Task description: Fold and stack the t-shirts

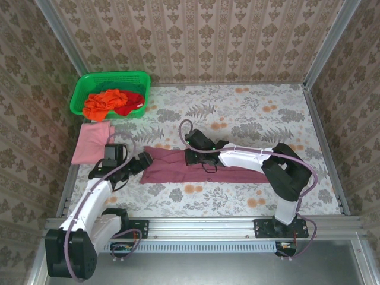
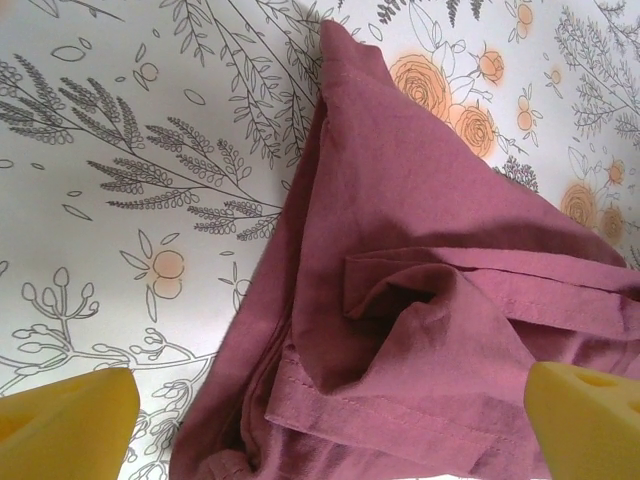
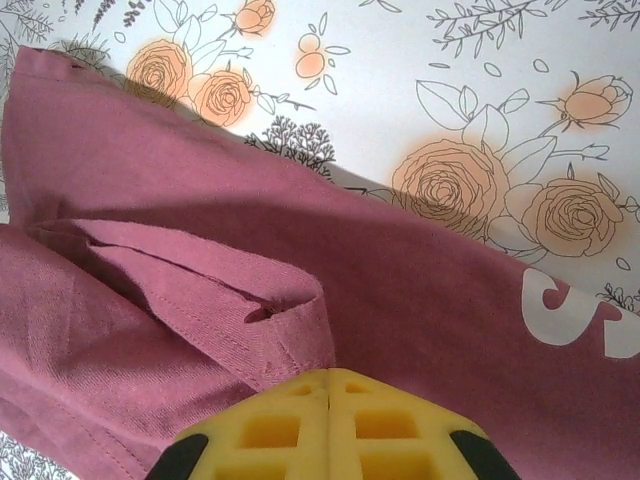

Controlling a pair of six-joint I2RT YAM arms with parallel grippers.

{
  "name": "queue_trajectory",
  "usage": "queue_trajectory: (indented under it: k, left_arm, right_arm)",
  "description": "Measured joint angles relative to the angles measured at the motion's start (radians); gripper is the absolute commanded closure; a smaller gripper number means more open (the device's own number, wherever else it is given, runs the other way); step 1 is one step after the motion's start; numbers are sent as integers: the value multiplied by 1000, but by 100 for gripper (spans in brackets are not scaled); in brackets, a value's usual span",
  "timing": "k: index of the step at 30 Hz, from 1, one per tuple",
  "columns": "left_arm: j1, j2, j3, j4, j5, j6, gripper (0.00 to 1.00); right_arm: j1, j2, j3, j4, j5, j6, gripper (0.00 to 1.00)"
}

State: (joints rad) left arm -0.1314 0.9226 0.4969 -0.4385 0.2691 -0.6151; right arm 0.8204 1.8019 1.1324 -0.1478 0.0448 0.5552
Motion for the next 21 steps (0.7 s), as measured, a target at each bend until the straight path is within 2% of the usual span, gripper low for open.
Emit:
queue_trajectory:
  k: [2, 5, 7, 10, 14, 17, 21]
  left_arm:
    - [-14, 16, 6, 0, -2, 6, 0]
    - [-84, 64, 56, -2, -15, 14, 0]
    - [-138, 113, 113, 11, -20, 15, 4]
    - [-209, 214, 195, 58, -23, 5, 12]
    - [-304, 357, 257, 140, -23, -26, 23]
    - [-365, 444, 249, 203, -24, -65, 26]
    - [-394, 505, 185, 274, -18, -114, 26]
  right_arm:
    - [-2, 0, 5, -1, 0, -2, 64]
    - [-4, -2, 9, -1, 11, -10, 42]
    - [-10, -15, 5, -8, 37, -10, 33]
    - [-44, -83, -39, -10, 68, 0, 32]
    - [-144, -163, -103, -10, 60, 26, 33]
    - [-218, -168, -126, -21, 36, 33, 36]
    - [-267, -197, -172, -88, 40, 45, 36]
